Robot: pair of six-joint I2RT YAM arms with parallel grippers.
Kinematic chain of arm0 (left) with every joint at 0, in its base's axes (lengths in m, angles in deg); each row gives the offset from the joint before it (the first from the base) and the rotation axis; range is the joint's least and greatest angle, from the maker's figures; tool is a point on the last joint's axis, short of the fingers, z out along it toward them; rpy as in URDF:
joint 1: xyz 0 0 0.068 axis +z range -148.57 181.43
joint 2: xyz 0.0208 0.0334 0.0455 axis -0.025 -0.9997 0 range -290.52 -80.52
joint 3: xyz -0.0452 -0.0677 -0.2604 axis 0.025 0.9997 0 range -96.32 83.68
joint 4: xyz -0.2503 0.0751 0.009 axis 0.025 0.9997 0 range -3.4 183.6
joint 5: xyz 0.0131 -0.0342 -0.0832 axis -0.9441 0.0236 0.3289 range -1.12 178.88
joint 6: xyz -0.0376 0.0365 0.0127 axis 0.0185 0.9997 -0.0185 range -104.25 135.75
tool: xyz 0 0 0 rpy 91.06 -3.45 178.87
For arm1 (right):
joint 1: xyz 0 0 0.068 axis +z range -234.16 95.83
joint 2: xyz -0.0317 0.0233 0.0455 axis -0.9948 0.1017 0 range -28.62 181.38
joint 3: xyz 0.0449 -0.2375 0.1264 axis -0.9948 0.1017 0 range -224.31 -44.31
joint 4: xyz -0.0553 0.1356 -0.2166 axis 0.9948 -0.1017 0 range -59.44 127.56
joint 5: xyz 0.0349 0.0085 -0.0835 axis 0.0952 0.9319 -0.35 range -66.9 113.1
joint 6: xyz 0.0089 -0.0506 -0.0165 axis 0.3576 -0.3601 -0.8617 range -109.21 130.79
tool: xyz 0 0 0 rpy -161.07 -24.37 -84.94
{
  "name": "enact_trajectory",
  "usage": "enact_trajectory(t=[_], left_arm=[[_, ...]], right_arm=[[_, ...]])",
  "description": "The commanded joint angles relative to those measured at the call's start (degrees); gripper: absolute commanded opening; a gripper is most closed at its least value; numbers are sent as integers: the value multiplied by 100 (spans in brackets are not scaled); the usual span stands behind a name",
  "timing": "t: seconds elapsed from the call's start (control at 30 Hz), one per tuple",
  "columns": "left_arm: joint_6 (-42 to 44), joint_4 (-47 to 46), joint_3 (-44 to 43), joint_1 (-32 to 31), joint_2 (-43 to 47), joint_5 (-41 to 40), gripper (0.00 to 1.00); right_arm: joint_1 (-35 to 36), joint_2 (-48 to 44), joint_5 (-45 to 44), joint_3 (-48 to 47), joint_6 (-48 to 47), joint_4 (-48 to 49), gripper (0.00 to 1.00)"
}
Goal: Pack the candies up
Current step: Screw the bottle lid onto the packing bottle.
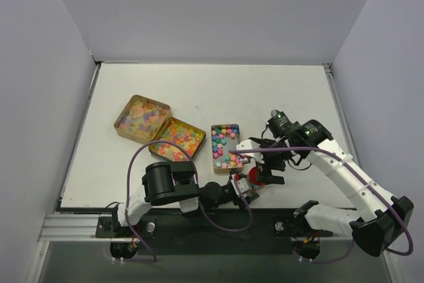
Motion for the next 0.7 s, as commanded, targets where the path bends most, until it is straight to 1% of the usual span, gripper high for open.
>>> enact_trajectory(t=[0.0,0.1,0.4,0.5,0.67], left_arm=[[-1,-495,172,60,-270,-51,0],[34,-486,163,60,-287,-69,0],[-10,-451,154,112,-270,-16,0],[-1,-425,146,147,-270,1,0],[-10,-416,137,191,-287,45,0]], right_arm=[[135,-18,529,135,-1178,-302,86],[144,158,494,170,-1601,-302,86],[197,659,503,144,-1761,-302,87],[249,703,433,231,-1787,-337,87],[399,528,293,460,-2024,-346,87]])
